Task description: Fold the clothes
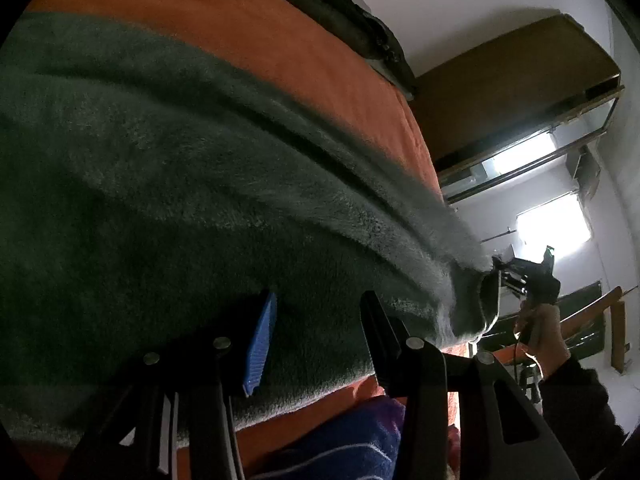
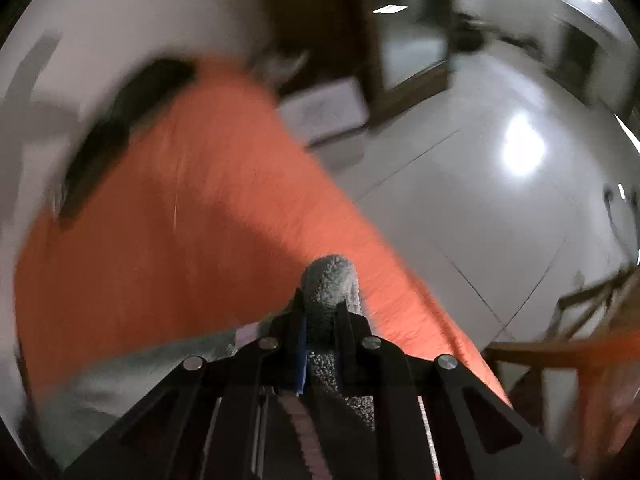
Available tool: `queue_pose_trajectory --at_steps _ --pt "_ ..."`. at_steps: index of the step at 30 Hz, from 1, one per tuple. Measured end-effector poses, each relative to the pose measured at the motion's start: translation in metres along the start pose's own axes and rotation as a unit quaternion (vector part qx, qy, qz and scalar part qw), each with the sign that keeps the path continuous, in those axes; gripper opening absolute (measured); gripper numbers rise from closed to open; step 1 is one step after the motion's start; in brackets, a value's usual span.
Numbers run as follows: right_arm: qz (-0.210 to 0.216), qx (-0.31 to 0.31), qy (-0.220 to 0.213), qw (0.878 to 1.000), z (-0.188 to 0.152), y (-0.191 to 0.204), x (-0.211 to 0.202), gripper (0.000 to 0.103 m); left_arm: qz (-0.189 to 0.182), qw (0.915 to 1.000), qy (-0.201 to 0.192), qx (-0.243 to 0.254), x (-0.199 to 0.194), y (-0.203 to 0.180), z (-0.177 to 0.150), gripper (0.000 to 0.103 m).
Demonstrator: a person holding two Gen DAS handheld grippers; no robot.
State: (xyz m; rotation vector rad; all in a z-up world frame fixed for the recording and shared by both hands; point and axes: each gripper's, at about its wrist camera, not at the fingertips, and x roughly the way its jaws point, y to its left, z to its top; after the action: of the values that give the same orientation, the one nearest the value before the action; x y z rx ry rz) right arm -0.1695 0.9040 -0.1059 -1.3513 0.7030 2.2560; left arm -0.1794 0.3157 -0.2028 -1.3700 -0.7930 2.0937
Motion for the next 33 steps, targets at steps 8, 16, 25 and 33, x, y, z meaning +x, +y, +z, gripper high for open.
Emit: queue_pose_trajectory --at_steps 8,16,25,33 --pt "0.031 0.03 0.046 0.998 0.006 -0.02 0.041 0.031 0.02 0.9995 0.004 0.023 0.01 -0.003 0.001 0.045" --pt "0.072 0.054 -0.025 0.996 -0.054 -0.055 -0.031 0.062 0.003 1.0 0.001 0.008 -0.003 -0.005 0.004 0.045" --pt "0.043 0.021 0.005 0.999 -0.111 -0.058 -0.005 0.034 0.023 0.9996 0.005 0.015 0.0 -0.013 -0.004 0.045" --pt "0.045 0.046 -0.041 0.997 -0.112 -0.066 -0.038 0.01 0.046 0.9987 -0.005 0.019 -0.01 -0.02 -0.013 0.045"
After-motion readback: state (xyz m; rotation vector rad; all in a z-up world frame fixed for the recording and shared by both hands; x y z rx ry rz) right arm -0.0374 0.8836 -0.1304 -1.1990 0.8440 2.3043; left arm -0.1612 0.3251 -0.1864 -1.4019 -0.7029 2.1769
